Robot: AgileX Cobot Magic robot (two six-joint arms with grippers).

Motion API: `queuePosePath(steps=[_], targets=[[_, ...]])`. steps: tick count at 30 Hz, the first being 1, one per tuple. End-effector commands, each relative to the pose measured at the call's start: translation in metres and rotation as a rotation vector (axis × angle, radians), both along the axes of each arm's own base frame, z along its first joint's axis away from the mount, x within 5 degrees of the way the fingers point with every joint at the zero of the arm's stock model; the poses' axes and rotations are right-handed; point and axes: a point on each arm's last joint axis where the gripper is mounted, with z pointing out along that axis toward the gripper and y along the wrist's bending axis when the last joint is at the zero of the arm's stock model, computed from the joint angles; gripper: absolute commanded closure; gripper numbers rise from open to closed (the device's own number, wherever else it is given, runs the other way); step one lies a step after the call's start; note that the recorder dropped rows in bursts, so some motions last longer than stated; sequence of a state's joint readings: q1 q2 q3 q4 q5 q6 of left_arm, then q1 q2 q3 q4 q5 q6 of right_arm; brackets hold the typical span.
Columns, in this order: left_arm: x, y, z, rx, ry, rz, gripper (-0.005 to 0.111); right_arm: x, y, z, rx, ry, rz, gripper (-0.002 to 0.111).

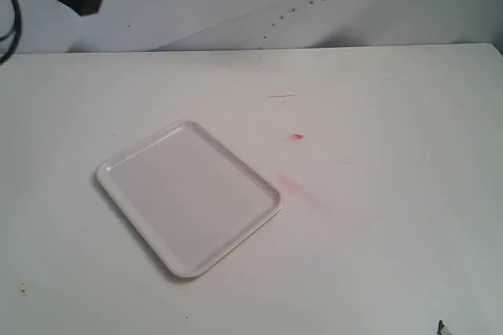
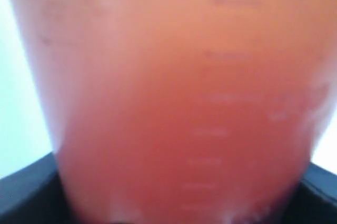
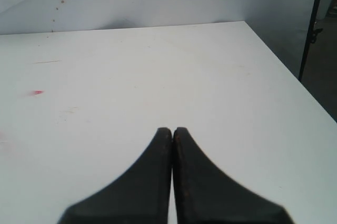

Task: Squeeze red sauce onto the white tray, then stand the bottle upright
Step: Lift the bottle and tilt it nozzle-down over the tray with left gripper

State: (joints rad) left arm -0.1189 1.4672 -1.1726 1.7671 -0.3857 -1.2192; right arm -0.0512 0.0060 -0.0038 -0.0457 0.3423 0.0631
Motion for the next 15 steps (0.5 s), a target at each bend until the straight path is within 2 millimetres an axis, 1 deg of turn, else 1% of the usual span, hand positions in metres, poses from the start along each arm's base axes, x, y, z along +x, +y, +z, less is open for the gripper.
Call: queuePosePath(steps=[1,2,4,7,15], targets=[[-0.028,0.020,0.027,-0.006,-0.110,0.182,0.107,0.000,0.000,-0.001,0.003,-0.002,0.003,0.108],[-0.034,0.023,0.030,0.011,-0.130,0.207,0.107,0.000,0.000,-0.001,0.003,-0.002,0.003,0.108],[-0.039,0.027,0.027,0.057,-0.148,0.230,0.107,0.000,0.000,-0.001,0.003,-0.002,0.003,0.108],[-0.045,0.031,0.020,0.156,-0.168,0.241,0.107,0.000,0.000,-0.001,0.003,-0.002,0.003,0.108],[-0.051,0.048,-0.024,0.378,-0.101,0.367,0.107,0.000,0.000,-0.001,0.003,-0.002,0.003,0.108]])
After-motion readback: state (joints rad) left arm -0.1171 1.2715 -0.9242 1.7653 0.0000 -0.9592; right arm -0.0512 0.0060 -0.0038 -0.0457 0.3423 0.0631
